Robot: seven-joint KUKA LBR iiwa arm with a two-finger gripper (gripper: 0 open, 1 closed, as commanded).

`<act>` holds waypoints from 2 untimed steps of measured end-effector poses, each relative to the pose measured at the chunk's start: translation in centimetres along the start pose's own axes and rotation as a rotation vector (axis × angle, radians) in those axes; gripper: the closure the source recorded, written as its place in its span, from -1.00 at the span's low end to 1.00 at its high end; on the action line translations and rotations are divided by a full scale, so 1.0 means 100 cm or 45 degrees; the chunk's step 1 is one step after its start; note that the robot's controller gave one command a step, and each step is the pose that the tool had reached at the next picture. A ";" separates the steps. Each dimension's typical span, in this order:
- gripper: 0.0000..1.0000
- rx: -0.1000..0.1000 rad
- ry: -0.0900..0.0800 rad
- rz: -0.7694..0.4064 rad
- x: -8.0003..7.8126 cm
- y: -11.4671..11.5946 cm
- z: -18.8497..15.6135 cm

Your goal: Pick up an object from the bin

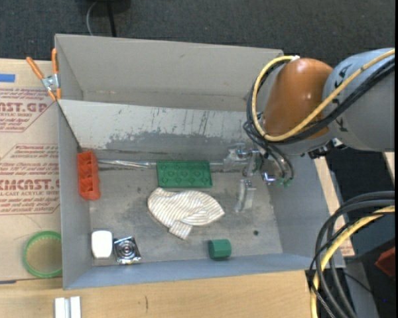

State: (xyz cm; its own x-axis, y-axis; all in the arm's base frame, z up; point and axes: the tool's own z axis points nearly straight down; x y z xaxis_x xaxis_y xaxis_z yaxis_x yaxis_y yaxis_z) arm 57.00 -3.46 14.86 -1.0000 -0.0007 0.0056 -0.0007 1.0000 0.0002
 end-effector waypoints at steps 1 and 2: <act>-1.00 0.001 -0.009 -0.001 -0.001 0.000 -0.005; -1.00 0.001 -0.011 -0.084 0.025 0.041 0.044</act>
Offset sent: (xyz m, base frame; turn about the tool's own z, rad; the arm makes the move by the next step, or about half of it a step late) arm -0.0453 0.0720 -0.0786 -0.1153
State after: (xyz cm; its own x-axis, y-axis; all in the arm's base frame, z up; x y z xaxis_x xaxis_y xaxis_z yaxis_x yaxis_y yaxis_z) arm 54.45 0.68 10.47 -0.9978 -0.0666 -0.0027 -0.0666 0.9978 -0.0009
